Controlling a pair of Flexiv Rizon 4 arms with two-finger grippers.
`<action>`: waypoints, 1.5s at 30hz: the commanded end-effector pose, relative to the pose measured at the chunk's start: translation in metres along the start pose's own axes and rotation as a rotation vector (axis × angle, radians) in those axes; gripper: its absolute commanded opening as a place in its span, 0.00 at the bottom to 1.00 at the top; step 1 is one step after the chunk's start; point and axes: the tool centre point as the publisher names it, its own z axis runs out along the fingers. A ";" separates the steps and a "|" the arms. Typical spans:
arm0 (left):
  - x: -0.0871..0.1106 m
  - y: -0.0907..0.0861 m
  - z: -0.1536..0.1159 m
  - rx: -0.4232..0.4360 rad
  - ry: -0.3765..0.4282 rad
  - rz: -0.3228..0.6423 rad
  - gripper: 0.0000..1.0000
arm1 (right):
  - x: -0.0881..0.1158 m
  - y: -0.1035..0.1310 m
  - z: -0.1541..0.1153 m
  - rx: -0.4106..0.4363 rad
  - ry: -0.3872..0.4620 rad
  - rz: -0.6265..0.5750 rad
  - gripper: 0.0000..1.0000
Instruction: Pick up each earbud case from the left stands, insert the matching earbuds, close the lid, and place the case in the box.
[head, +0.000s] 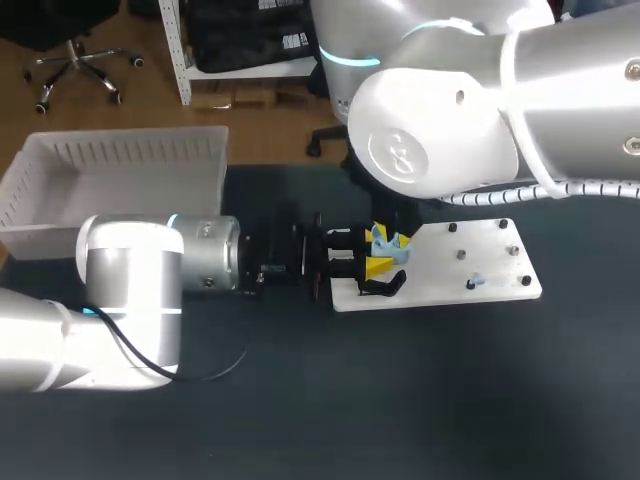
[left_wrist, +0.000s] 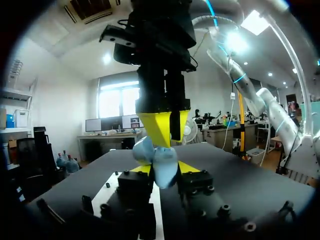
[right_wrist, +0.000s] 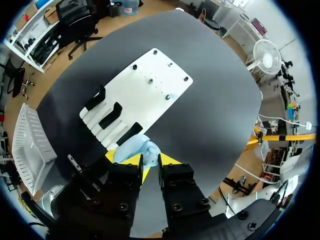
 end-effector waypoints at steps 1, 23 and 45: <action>0.001 -0.002 0.001 -0.009 -0.002 0.004 0.00 | -0.001 0.004 0.003 0.016 0.005 0.003 0.00; 0.001 -0.002 0.001 -0.009 -0.002 0.004 0.00 | -0.024 -0.083 -0.022 -0.369 -0.028 -0.159 0.42; 0.001 -0.002 0.001 -0.009 -0.002 0.004 0.00 | -0.061 -0.116 0.056 -0.443 0.000 -0.490 0.44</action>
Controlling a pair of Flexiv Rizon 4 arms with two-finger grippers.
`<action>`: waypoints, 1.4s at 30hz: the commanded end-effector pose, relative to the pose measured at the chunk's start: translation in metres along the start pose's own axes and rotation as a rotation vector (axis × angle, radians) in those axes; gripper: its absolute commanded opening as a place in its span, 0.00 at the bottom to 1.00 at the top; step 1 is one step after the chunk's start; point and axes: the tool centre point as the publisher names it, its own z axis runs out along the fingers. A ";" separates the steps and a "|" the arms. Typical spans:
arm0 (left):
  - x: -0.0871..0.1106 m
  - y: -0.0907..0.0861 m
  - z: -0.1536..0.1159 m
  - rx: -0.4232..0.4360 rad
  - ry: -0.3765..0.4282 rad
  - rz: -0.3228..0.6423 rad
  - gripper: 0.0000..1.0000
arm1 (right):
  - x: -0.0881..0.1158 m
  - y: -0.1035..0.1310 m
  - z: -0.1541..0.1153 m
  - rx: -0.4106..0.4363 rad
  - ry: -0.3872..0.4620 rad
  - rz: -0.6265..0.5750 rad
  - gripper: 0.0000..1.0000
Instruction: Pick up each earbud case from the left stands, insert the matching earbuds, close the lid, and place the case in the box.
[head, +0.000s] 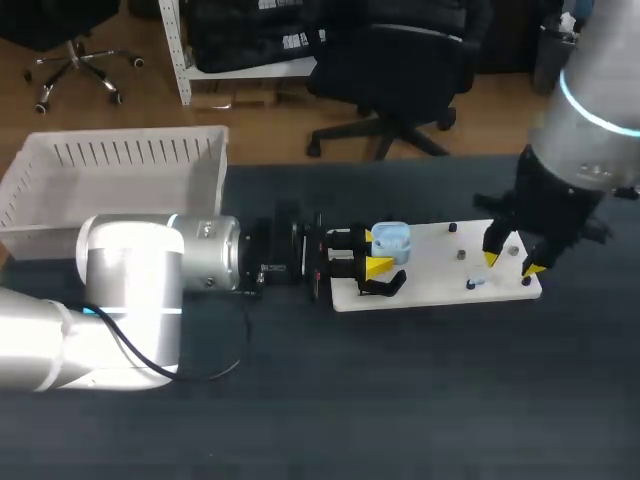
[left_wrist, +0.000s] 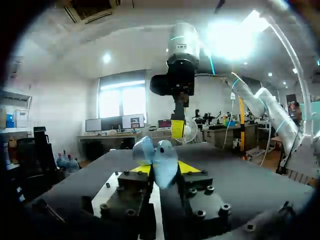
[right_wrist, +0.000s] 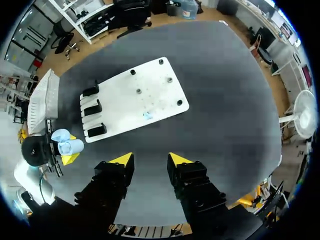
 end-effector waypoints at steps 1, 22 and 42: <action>0.000 -0.002 0.001 -0.009 -0.002 0.004 0.00 | 0.002 -0.006 0.022 -0.105 -0.003 -0.031 0.44; 0.000 -0.002 0.001 -0.009 -0.002 0.004 0.00 | -0.017 -0.007 0.082 -0.067 -0.021 -0.174 0.42; 0.000 -0.002 0.001 -0.009 -0.002 0.004 0.00 | -0.048 -0.004 0.102 -0.074 -0.029 -0.171 0.39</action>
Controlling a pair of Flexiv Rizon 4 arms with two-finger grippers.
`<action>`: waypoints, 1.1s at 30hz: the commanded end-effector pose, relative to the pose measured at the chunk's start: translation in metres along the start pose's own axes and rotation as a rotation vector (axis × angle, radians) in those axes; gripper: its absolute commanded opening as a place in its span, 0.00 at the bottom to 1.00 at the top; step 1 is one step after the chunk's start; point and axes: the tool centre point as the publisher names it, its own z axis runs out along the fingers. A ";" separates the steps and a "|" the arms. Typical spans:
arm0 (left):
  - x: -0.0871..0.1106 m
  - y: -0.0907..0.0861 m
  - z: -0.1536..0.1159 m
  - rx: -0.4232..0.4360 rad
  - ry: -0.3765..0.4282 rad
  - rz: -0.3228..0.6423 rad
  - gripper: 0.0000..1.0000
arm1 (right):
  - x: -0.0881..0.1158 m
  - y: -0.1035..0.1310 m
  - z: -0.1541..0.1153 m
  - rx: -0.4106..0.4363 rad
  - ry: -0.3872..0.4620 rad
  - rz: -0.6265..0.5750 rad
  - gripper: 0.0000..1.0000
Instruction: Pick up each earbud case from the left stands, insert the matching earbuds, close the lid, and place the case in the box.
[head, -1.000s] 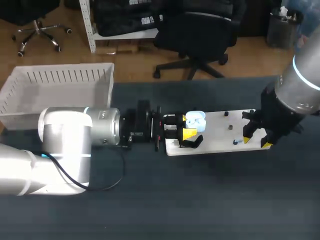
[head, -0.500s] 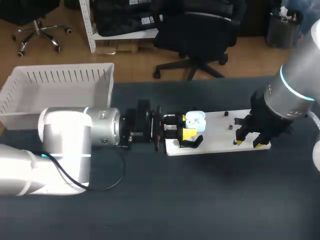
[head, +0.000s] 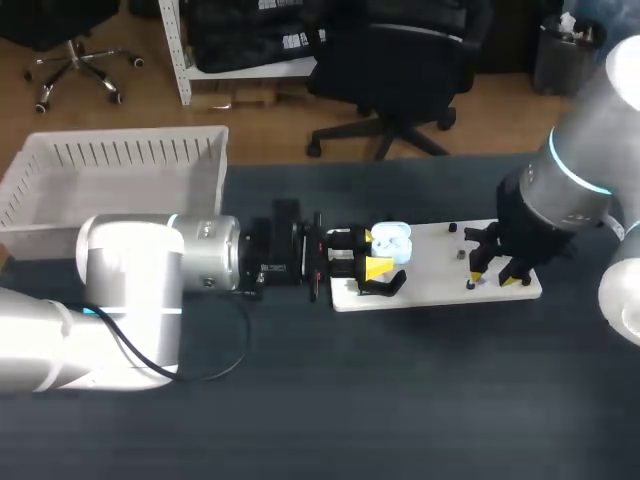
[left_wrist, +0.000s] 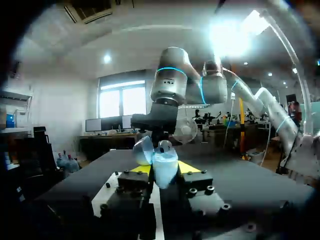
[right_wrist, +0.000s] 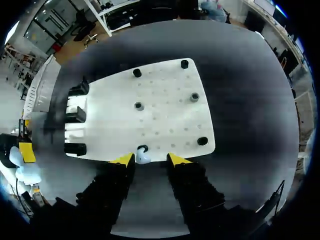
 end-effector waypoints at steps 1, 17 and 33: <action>0.001 -0.002 0.001 -0.009 -0.002 0.004 0.00 | -0.003 0.001 0.002 -0.002 0.007 0.000 0.39; 0.001 -0.002 0.001 -0.009 -0.002 0.004 0.00 | -0.002 0.004 0.011 -0.003 0.021 0.013 0.33; 0.001 -0.002 0.001 -0.009 -0.002 0.004 0.00 | -0.003 0.007 0.015 0.005 0.035 0.020 0.21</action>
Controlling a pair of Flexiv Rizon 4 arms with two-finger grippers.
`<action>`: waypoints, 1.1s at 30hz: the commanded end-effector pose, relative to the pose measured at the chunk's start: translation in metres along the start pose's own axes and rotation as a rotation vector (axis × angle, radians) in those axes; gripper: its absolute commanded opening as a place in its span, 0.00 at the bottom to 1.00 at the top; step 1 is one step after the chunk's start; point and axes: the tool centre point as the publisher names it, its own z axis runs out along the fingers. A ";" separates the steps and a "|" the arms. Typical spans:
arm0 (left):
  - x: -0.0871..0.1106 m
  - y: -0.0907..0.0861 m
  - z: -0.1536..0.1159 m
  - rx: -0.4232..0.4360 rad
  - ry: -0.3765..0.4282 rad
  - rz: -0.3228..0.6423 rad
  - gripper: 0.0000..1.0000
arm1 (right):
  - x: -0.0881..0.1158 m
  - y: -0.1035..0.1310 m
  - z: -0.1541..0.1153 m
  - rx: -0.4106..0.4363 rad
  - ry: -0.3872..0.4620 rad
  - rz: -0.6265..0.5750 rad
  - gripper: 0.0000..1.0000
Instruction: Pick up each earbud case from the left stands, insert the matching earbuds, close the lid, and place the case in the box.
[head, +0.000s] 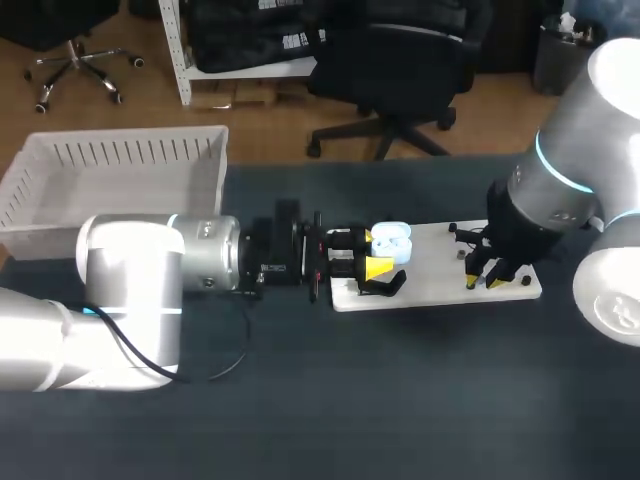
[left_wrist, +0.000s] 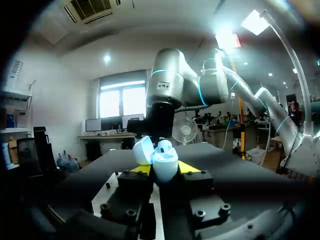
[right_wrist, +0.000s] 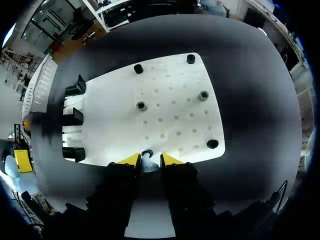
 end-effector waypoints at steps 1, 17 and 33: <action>0.001 -0.002 0.001 -0.009 -0.002 0.004 0.00 | -0.001 0.001 0.001 0.006 0.007 0.001 0.19; 0.001 -0.002 0.001 -0.009 -0.002 0.004 0.00 | 0.001 0.004 -0.008 0.026 0.001 0.012 0.00; 0.001 -0.002 0.001 -0.009 -0.002 0.004 0.00 | 0.005 0.004 -0.054 0.038 -0.014 0.058 0.00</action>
